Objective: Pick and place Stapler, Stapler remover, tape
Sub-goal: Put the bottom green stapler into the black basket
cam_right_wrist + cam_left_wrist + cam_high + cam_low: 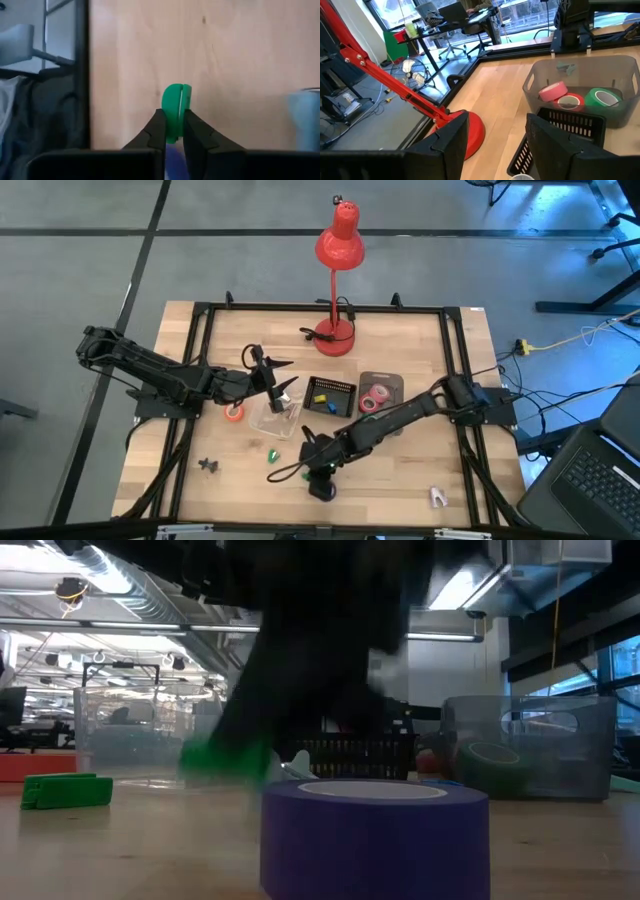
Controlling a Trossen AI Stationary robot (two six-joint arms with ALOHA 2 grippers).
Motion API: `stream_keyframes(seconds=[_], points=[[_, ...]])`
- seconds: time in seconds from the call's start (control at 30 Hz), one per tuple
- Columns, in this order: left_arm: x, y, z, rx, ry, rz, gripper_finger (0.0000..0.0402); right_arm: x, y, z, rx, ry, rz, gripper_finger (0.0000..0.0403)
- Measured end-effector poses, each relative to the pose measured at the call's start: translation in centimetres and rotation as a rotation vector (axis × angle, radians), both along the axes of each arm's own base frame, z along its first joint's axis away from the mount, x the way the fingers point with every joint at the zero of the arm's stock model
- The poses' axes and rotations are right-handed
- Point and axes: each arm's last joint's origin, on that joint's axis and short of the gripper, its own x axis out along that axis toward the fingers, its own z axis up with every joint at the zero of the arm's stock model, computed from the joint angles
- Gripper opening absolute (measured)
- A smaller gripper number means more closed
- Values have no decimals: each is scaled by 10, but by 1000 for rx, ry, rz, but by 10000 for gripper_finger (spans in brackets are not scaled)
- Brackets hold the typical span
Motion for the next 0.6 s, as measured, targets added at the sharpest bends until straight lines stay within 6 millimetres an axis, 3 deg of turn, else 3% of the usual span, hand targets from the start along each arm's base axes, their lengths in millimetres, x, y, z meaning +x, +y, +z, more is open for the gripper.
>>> stream_keyframes(seconds=[0.1,0.33,0.47,0.6], points=[[0,0,-1,3,15,0,187,2,0,41,-50,-24,24,33],[-1,0,-2,-9,17,3,187,-12,-10,99,-282,118,97,33],[0,0,-2,-17,17,-16,188,-24,-32,115,-497,265,29,33],[0,-1,-2,-21,15,-28,188,-26,-56,121,-691,304,-15,33]])
